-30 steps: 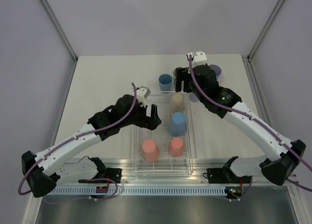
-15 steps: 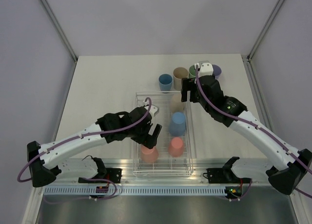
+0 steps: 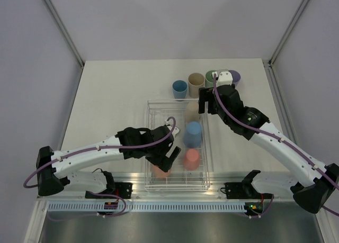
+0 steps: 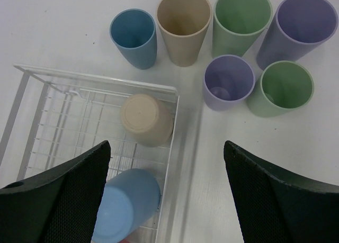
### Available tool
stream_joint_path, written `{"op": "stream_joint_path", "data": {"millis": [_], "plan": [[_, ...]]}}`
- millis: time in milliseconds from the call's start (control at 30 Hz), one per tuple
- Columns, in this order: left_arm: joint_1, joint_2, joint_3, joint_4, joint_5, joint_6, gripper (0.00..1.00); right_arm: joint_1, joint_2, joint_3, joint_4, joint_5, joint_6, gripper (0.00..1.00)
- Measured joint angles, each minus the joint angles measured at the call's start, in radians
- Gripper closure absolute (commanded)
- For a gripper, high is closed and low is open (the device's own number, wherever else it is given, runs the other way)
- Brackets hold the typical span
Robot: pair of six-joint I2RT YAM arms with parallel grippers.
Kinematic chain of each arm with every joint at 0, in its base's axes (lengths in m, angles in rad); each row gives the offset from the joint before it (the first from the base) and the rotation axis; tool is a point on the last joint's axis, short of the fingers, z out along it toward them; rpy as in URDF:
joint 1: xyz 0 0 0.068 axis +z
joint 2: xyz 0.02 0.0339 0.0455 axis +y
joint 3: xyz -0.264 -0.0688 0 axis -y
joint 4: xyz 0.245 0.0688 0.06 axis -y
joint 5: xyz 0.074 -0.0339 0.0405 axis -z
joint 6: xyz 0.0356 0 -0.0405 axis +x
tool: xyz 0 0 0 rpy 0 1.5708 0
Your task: Unload the cups from the dish rack
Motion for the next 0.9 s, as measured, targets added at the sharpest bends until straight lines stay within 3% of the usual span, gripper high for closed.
{"op": "stream_joint_path", "data": {"millis": [233, 300, 333, 400, 433, 533, 733, 900], "plan": [[-0.011, 0.014, -0.01, -0.03, 0.0, -0.013, 0.08, 0.0, -0.009, -0.019, -0.006, 0.001, 0.001, 0.09], [-0.012, 0.022, -0.017, -0.036, -0.001, -0.019, 0.26, 0.0, -0.009, -0.02, -0.006, 0.001, 0.002, 0.1], [-0.013, 0.029, -0.018, -0.039, -0.001, -0.024, 0.43, 0.0, -0.009, -0.021, -0.006, 0.001, 0.002, 0.1], [-0.016, 0.034, -0.011, -0.035, -0.008, -0.028, 0.58, 0.0, -0.009, -0.021, -0.006, 0.001, 0.003, 0.1], [-0.016, 0.032, -0.009, -0.032, -0.01, -0.026, 0.74, 0.0, -0.009, -0.021, -0.006, 0.002, 0.003, 0.1], [-0.018, 0.032, -0.007, -0.031, -0.033, -0.03, 0.97, 0.0, -0.012, -0.023, -0.006, 0.01, 0.007, 0.1], [-0.019, -0.005, 0.01, -0.031, -0.187, -0.05, 0.98, 0.0, -0.053, -0.07, 0.009, 0.017, 0.021, 0.1], [-0.018, -0.214, 0.023, 0.116, -0.356, -0.058, 0.98, 0.0, -0.125, -0.157, 0.069, -0.068, 0.044, 0.09]]}}
